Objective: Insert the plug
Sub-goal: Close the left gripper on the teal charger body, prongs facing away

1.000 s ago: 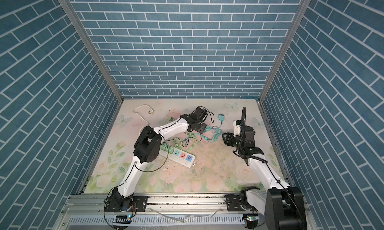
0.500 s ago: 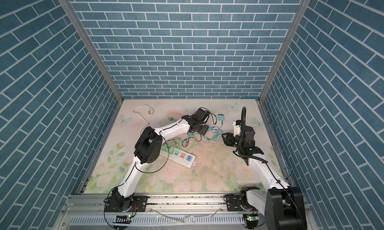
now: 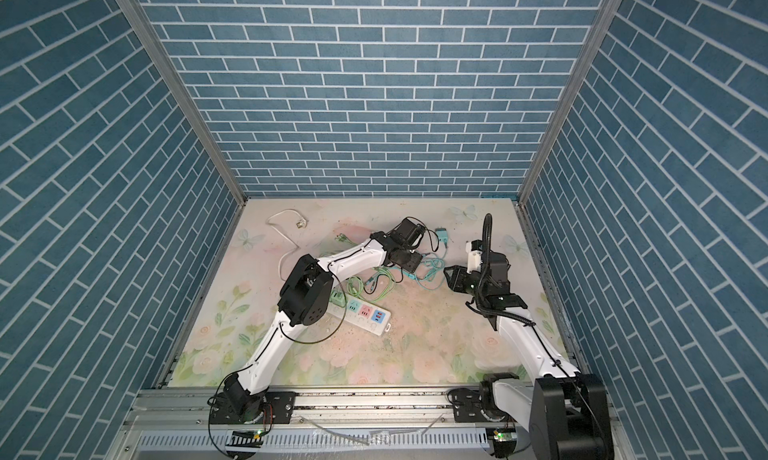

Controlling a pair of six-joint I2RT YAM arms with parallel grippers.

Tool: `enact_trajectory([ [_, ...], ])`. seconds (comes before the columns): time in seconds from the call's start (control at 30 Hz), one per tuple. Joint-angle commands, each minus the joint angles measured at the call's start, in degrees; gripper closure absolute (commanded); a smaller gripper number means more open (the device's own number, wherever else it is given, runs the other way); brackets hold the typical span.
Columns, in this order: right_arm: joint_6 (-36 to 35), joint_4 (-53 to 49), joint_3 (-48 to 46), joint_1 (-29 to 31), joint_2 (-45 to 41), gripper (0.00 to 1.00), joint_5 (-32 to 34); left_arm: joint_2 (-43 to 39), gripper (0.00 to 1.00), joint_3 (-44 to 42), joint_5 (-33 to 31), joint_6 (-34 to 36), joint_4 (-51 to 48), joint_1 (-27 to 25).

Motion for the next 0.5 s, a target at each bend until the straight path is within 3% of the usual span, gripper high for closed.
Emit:
enact_trajectory([
  [0.0, -1.8, -0.7, -1.1, -0.3, -1.0, 0.57, -0.5, 1.5, 0.38, 2.2, -0.2, 1.2, -2.2, -0.3],
  [0.47, -2.0, -0.4, -1.2, -0.3, -0.8, 0.57, -1.1, 5.1, 0.39, 7.0, 0.1, 3.4, -4.0, 0.1],
])
